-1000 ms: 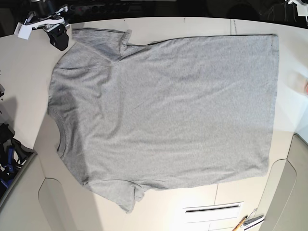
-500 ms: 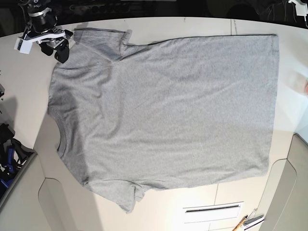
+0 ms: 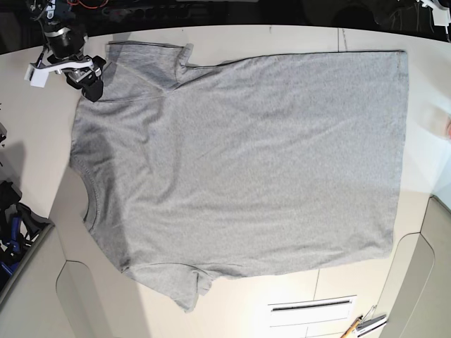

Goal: Fold the T-shirt properly
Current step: 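Move both grippers to the shirt's shoulder corners at the collar side, then grasp the grey T-shirt's shoulder corners with both grippers, then lift the shoulder corners and pull them across the shirt toward the hem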

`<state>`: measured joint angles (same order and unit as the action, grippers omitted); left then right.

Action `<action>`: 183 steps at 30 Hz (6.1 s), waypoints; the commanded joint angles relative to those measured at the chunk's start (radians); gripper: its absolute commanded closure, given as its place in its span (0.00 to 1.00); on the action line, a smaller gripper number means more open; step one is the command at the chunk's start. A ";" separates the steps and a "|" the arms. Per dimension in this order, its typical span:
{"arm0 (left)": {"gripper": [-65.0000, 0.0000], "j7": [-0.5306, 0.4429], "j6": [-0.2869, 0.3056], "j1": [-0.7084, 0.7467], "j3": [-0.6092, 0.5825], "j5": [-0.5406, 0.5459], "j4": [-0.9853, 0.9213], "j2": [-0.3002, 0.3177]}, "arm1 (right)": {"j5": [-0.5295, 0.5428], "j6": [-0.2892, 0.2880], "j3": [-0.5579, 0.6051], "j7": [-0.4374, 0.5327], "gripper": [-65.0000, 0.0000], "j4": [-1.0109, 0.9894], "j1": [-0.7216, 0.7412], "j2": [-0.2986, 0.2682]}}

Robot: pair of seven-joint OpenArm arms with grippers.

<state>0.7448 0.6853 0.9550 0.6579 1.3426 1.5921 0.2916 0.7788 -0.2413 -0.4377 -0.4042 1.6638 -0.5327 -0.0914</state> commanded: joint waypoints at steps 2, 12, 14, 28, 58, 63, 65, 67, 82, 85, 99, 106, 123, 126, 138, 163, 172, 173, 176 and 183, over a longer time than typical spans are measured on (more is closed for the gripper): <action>0.67 -0.007 0.013 0.009 0.010 0.018 0.010 0.010 | 0.007 -0.002 0.009 0.007 0.42 -0.019 0.010 -0.008; 0.67 -0.008 0.013 -0.011 0.068 0.019 0.010 0.010 | 0.006 -0.079 0.020 -0.014 0.89 -0.040 0.006 -0.008; 0.67 -0.009 0.013 -0.011 0.108 0.034 0.010 0.010 | 0.006 -0.096 0.020 -0.016 1.00 -0.040 0.006 -0.008; 0.67 -0.008 0.013 -0.266 0.166 -0.163 -0.090 0.012 | -0.016 -0.096 0.020 -0.019 1.00 -0.040 0.006 -0.008; 0.49 0.120 0.013 -0.351 0.095 -0.172 -0.265 0.038 | -0.016 -0.096 0.020 -0.027 1.00 -0.040 0.005 -0.005; 0.50 0.124 0.013 -0.351 0.072 -0.172 -0.264 0.038 | -0.016 -0.097 0.019 -0.028 1.00 -0.040 0.005 -0.005; 0.62 0.124 0.013 -0.351 0.072 -0.172 -0.264 0.039 | -0.016 -0.097 0.019 -0.037 1.00 -0.040 0.005 -0.005; 0.82 0.124 0.013 -0.352 0.072 -0.172 -0.264 0.038 | -0.016 -0.097 0.018 -0.042 1.00 -0.039 0.005 -0.005; 1.00 0.133 0.013 -0.354 0.077 -0.153 -0.223 0.039 | 0.013 -0.144 -0.130 -0.076 1.00 -0.026 -0.011 -0.011; 1.00 0.183 0.013 -0.352 0.077 -0.132 -0.201 0.039 | 0.016 -0.167 -0.130 -0.084 1.00 -0.024 -0.035 -0.011; 1.00 0.281 0.013 -0.351 0.100 -0.082 -0.005 0.041 | 0.059 -0.235 -0.163 -0.094 1.00 0.128 -0.144 -0.011; 1.00 0.254 0.013 -0.382 0.119 -0.089 0.041 0.042 | 0.022 -0.257 -0.154 -0.093 1.00 0.221 -0.087 -0.018; 1.00 0.194 0.013 -0.564 0.119 -0.211 0.037 0.055 | -0.199 -0.226 -0.015 -0.063 1.00 0.085 0.236 -0.047; 1.00 0.193 0.013 -0.564 0.119 -0.211 0.036 0.058 | -0.200 -0.226 -0.015 -0.063 1.00 0.043 0.254 -0.047; 1.00 0.193 0.013 -0.565 0.119 -0.211 0.036 0.058 | -0.192 -0.227 -0.015 -0.063 1.00 0.034 0.256 -0.047; 1.00 0.111 0.013 -0.576 0.119 -0.294 0.035 0.058 | -0.180 -0.230 -0.015 -0.064 1.00 0.034 0.356 -0.047; 1.00 0.097 0.013 -0.620 0.119 -0.338 0.035 0.058 | -0.189 -0.230 -0.014 -0.063 1.00 0.034 0.400 -0.047; 1.00 0.096 0.013 -0.625 0.119 -0.343 0.035 0.058 | -0.190 -0.230 -0.013 -0.063 1.00 0.034 0.406 -0.047; 1.00 0.095 0.013 -0.634 0.119 -0.360 0.035 0.058 | -0.200 -0.230 -0.011 -0.064 1.00 0.034 0.422 -0.047; 1.00 0.069 0.013 -0.642 0.118 -0.404 0.035 0.058 | -0.229 -0.226 -0.011 -0.063 1.00 0.034 0.451 -0.047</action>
<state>0.8394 0.6926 0.3183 0.7681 0.9218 1.6150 0.3302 0.5388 -0.4629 -0.4473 -0.4946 1.6817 -0.0986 -0.1276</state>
